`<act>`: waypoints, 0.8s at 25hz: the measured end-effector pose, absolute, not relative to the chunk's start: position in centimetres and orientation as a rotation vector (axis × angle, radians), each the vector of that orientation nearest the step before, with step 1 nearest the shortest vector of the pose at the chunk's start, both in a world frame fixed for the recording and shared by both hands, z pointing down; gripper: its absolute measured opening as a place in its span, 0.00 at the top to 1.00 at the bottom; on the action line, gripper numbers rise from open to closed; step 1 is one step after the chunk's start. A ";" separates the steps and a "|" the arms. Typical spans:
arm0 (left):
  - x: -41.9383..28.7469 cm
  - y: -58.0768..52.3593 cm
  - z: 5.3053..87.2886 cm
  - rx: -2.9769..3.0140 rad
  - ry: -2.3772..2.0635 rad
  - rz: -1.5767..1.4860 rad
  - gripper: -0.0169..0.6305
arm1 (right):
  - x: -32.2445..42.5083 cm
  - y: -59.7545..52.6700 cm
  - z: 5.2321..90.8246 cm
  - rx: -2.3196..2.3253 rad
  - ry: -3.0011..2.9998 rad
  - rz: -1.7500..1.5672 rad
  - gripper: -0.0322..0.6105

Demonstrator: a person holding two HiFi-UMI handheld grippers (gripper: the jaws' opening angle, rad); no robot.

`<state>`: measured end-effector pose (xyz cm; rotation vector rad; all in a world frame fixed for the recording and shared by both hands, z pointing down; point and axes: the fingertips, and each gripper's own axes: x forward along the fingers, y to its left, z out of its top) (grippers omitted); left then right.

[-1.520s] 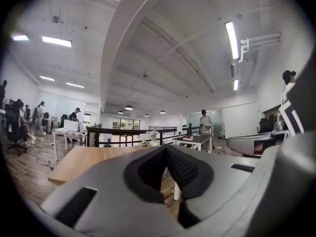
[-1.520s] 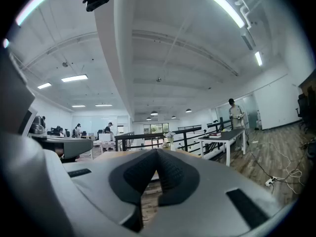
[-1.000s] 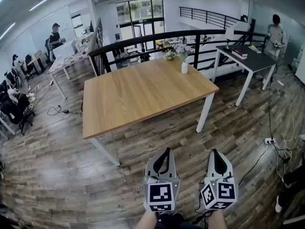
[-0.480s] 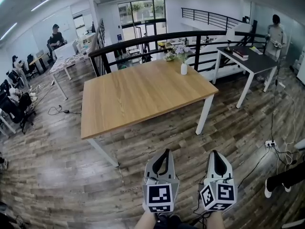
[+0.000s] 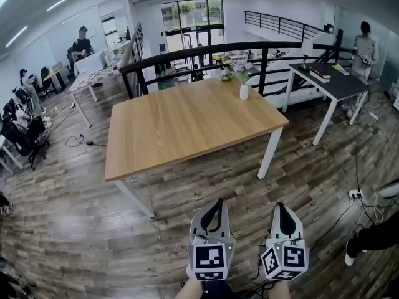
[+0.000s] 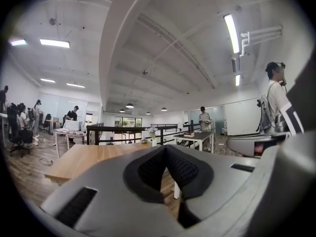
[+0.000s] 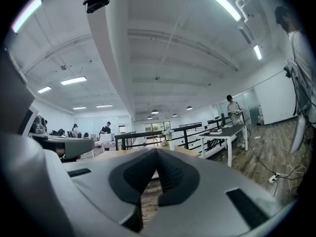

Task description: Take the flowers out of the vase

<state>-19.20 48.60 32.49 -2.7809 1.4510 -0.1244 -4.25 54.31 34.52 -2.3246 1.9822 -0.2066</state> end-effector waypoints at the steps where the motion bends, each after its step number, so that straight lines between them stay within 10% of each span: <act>1: -19.1 48.4 32.5 -2.781 1.450 -0.125 0.92 | -4.1 54.1 34.7 -2.324 1.981 -0.211 0.94; 20: -16.1 34.9 34.0 -2.787 1.476 -0.138 0.92 | -0.5 41.0 35.9 -2.334 1.990 -0.221 0.94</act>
